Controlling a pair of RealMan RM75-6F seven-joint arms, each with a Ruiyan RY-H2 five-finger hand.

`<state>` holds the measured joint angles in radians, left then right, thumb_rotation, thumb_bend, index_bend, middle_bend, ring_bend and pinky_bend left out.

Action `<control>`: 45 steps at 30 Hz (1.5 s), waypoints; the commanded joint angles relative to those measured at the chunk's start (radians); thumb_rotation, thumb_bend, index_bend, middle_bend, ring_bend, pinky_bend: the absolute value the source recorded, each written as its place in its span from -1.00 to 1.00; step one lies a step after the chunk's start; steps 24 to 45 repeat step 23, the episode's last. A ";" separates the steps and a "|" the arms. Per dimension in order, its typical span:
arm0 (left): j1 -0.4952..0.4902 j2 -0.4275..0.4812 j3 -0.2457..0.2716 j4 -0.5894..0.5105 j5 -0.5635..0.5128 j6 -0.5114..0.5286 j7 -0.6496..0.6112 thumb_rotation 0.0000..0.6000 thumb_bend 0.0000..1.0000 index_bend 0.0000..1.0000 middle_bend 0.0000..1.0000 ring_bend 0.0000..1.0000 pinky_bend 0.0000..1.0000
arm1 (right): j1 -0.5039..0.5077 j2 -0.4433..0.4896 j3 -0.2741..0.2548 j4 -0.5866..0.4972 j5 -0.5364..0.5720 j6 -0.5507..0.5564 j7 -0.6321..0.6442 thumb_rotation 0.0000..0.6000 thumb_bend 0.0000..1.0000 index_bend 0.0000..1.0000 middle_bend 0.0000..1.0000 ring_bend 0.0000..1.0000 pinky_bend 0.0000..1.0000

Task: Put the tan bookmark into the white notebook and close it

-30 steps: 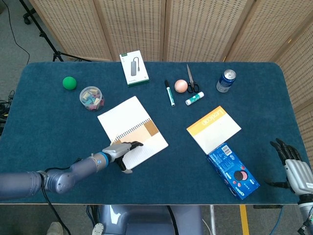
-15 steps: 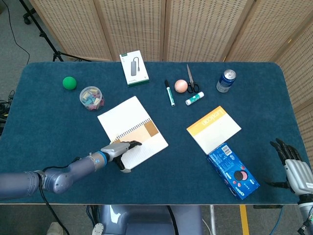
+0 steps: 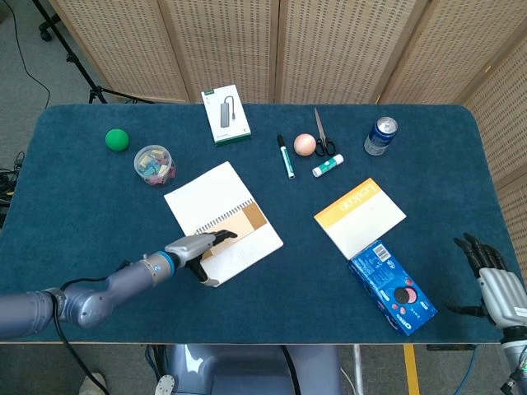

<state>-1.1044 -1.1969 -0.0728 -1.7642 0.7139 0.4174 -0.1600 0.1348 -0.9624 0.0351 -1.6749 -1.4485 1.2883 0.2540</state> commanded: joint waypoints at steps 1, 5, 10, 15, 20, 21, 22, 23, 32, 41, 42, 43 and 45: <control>0.035 0.042 -0.026 -0.043 0.048 0.024 -0.018 1.00 -0.59 -1.00 -1.00 -1.00 -1.00 | 0.000 0.000 0.000 0.000 0.000 0.001 0.000 1.00 -1.00 -1.00 -1.00 -1.00 -1.00; 0.110 0.097 -0.026 -0.105 0.155 0.171 0.026 1.00 -0.84 -1.00 -1.00 -1.00 -1.00 | -0.002 -0.001 0.002 0.003 0.001 0.006 0.005 1.00 -1.00 -1.00 -1.00 -1.00 -1.00; 0.244 0.107 0.026 -0.143 0.290 0.505 0.188 1.00 -1.00 -1.00 -1.00 -1.00 -1.00 | -0.006 -0.015 0.011 0.018 -0.013 0.034 0.028 1.00 -1.00 -1.00 -1.00 -1.00 -1.00; 0.405 0.094 0.084 -0.121 0.401 0.802 0.292 1.00 -1.00 -1.00 -1.00 -1.00 -1.00 | -0.012 -0.039 0.022 0.042 -0.026 0.072 0.039 1.00 -1.00 -1.00 -1.00 -1.00 -1.00; 0.593 0.067 0.157 -0.033 0.511 1.023 0.230 1.00 -1.00 -1.00 -1.00 -1.00 -1.00 | -0.015 -0.050 0.025 0.051 -0.027 0.085 0.033 1.00 -1.00 -1.00 -1.00 -1.00 -1.00; 0.621 0.060 0.167 -0.013 0.530 1.052 0.213 1.00 -1.00 -1.00 -1.00 -1.00 -1.00 | -0.015 -0.051 0.025 0.052 -0.027 0.087 0.031 1.00 -1.00 -1.00 -1.00 -1.00 -1.00; 0.667 0.047 0.182 0.023 0.551 1.103 0.195 1.00 -1.00 -1.00 -1.00 -1.00 -1.00 | -0.016 -0.052 0.026 0.052 -0.027 0.089 0.029 1.00 -1.00 -1.00 -1.00 -1.00 -1.00; 0.693 0.036 0.188 0.047 0.566 1.135 0.183 1.00 -1.00 -1.00 -1.00 -1.00 -1.00 | -0.017 -0.052 0.026 0.052 -0.027 0.091 0.027 1.00 -1.00 -1.00 -1.00 -1.00 -1.00; 0.693 0.036 0.188 0.047 0.566 1.135 0.183 1.00 -1.00 -1.00 -1.00 -1.00 -1.00 | -0.017 -0.052 0.026 0.052 -0.027 0.091 0.027 1.00 -1.00 -1.00 -1.00 -1.00 -1.00; 0.693 0.036 0.188 0.047 0.566 1.135 0.183 1.00 -1.00 -1.00 -1.00 -1.00 -1.00 | -0.017 -0.052 0.026 0.052 -0.027 0.091 0.027 1.00 -1.00 -1.00 -1.00 -1.00 -1.00; 0.693 0.036 0.188 0.047 0.566 1.135 0.183 1.00 -1.00 -1.00 -1.00 -1.00 -1.00 | -0.017 -0.052 0.026 0.052 -0.027 0.091 0.027 1.00 -1.00 -1.00 -1.00 -1.00 -1.00; 0.693 0.036 0.188 0.047 0.566 1.135 0.183 1.00 -1.00 -1.00 -1.00 -1.00 -1.00 | -0.017 -0.052 0.026 0.052 -0.027 0.091 0.027 1.00 -1.00 -1.00 -1.00 -1.00 -1.00; 0.693 0.036 0.188 0.047 0.566 1.135 0.183 1.00 -1.00 -1.00 -1.00 -1.00 -1.00 | -0.017 -0.052 0.026 0.052 -0.027 0.091 0.027 1.00 -1.00 -1.00 -1.00 -1.00 -1.00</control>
